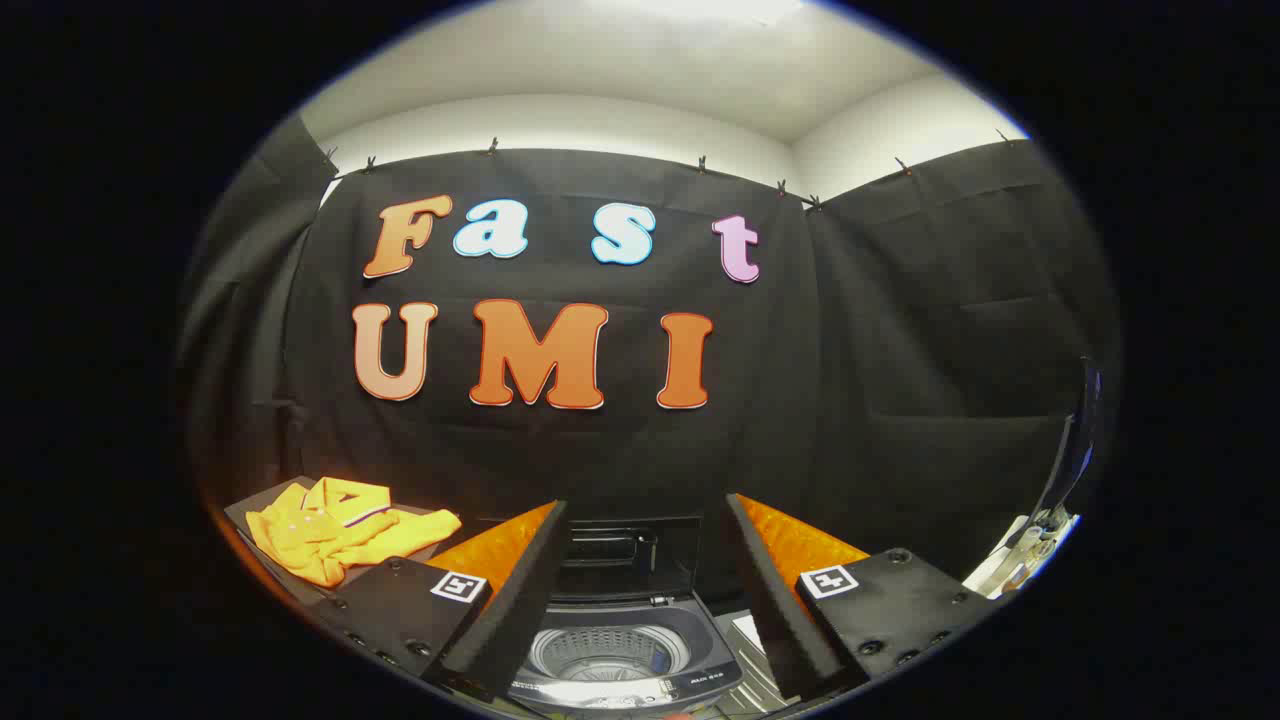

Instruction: Put the clothes into the washing machine and then close the washing machine lid.

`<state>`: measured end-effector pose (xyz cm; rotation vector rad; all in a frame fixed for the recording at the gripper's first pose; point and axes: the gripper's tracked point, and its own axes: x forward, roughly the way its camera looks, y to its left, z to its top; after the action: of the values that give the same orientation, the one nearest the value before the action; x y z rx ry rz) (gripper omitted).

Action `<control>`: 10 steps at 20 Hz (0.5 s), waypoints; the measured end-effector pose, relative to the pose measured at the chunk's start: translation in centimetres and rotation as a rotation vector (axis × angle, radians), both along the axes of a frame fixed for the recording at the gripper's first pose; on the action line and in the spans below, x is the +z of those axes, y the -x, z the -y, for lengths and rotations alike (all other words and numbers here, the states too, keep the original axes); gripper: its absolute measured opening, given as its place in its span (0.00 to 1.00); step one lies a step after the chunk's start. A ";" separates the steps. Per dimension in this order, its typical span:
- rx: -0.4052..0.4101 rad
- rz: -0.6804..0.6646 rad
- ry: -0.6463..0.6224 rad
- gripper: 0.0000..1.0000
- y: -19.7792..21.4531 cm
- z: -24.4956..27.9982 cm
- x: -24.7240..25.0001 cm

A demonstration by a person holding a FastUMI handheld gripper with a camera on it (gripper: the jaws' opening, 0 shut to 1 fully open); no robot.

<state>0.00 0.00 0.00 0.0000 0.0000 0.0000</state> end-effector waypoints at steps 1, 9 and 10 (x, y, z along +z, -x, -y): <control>-0.004 -0.002 -0.001 0.98 -0.1 -0.2 0.1; -0.006 0.007 -0.015 0.98 -0.7 -1.3 0.5; -0.005 0.009 -0.017 0.98 -0.8 -1.5 0.6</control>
<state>0.76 1.52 0.58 0.0167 -0.0086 -0.0053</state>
